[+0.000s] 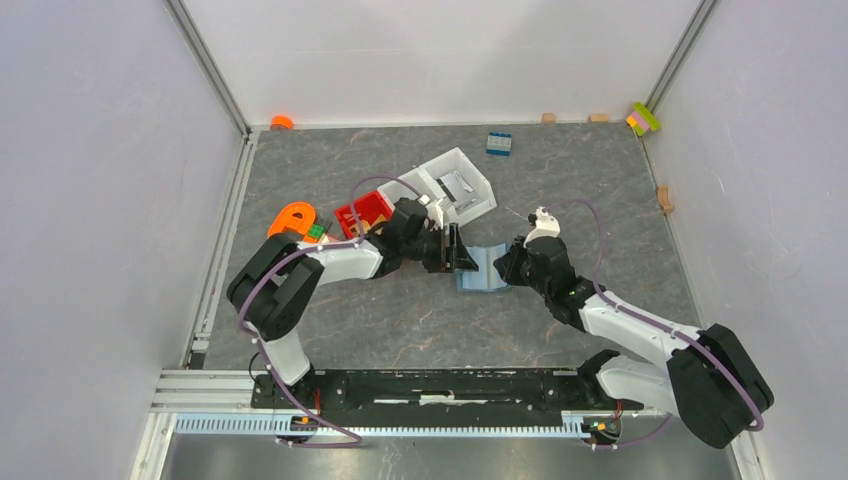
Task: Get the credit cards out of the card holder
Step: Remove the credit card from the card holder.
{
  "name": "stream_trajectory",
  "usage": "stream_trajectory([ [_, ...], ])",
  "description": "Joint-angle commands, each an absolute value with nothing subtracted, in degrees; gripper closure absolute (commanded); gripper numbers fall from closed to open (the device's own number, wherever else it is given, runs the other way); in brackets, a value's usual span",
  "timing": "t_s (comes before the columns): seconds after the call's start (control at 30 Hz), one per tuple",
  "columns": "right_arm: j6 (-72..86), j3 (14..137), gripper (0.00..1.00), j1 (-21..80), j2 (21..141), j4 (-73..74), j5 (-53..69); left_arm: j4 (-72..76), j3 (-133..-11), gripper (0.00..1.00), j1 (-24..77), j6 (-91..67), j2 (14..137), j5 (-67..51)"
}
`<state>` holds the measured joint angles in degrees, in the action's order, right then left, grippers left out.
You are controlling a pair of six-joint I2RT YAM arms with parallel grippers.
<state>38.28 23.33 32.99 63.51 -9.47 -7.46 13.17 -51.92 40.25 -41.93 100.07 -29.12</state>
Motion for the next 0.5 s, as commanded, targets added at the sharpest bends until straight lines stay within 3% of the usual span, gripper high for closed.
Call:
stream_trajectory([
  [0.0,38.0,26.9,0.89,33.0,66.0,-9.9,-5.9,13.3,-54.3,0.34,40.3,-42.0,103.0,-31.2],
  [0.13,38.0,27.1,0.88,33.0,67.0,-10.4,-4.6,13.0,-55.2,0.36,40.3,-42.5,104.8,-32.2],
  [0.23,38.0,26.8,0.77,33.0,67.3,-11.9,-3.2,12.8,-55.4,0.41,40.4,-42.5,105.3,-32.3],
  [0.47,37.3,26.0,0.55,32.9,67.5,-15.5,2.0,12.6,-55.5,0.72,40.3,-42.1,105.5,-31.9],
])
